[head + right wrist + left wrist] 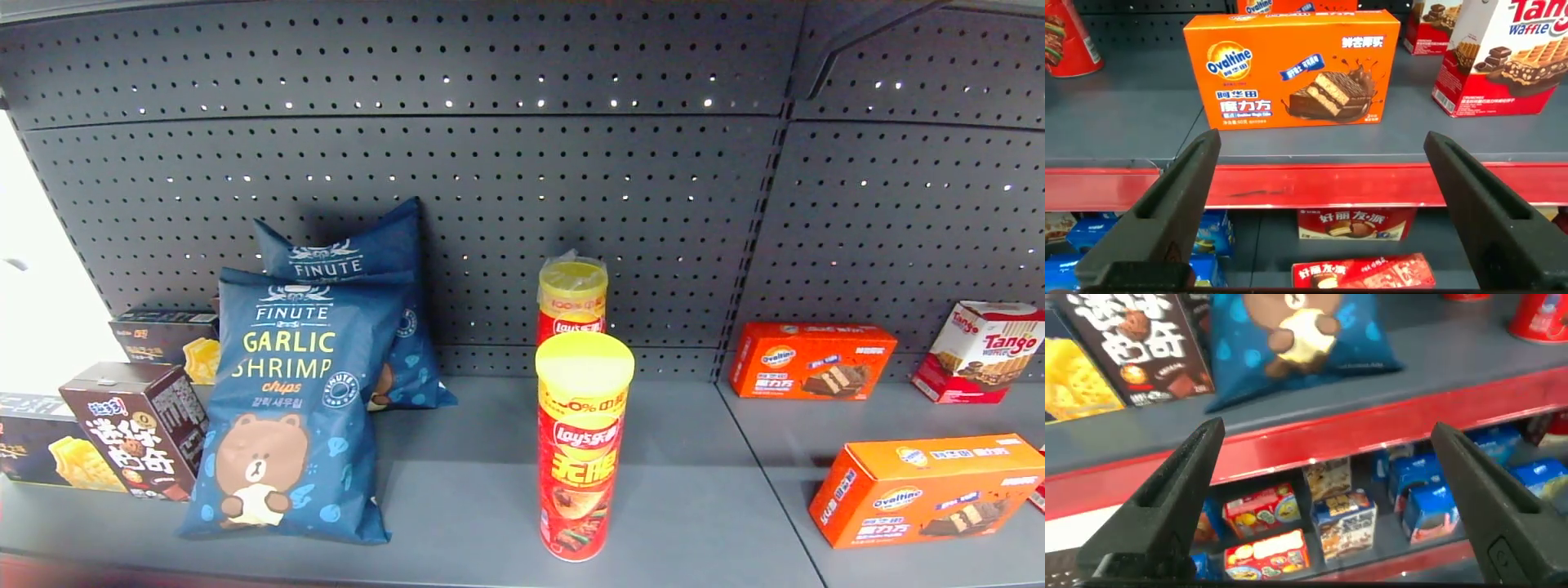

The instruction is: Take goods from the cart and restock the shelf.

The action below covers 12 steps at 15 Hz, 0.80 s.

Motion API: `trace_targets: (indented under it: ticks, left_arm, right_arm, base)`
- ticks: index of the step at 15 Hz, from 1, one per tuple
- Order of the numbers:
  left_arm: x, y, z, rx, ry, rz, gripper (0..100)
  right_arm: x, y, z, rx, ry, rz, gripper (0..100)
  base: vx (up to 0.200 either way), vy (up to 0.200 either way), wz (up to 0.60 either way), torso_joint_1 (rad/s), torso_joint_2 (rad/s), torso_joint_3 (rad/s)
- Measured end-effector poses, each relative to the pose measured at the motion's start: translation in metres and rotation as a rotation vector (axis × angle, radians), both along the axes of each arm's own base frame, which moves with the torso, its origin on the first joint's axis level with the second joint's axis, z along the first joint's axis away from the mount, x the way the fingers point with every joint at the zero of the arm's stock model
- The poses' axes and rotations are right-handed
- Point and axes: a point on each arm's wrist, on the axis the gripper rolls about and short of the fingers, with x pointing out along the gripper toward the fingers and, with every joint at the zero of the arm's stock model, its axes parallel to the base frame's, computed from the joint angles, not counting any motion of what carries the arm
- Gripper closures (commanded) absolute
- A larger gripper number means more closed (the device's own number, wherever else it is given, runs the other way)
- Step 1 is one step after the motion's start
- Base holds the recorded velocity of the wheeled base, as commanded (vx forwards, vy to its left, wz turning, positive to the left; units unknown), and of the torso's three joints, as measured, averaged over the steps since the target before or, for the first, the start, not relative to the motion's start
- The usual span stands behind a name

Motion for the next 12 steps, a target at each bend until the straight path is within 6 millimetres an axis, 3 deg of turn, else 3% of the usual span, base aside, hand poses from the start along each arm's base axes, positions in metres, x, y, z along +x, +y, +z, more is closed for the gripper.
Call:
trace_targets:
  ticks: [4, 12]
  left_arm:
    - [-0.0012, -0.001, -0.003, -0.022, -0.014, 0.124, 0]
    - [-0.0075, 0.0011, -0.005, -0.073, -0.107, 0.174, 0]
  right_arm:
    - [0.0, 0.0, 0.0, 0.0, 0.0, 0.0, 0]
    - [-0.0001, 0.0, 0.0, 0.0, -0.001, 0.0, 0]
  base:
    - [0.0, 0.0, 0.0, 0.0, 0.0, 0.0]
    - [0.0, 0.0, 0.0, 0.0, 0.0, 0.0]
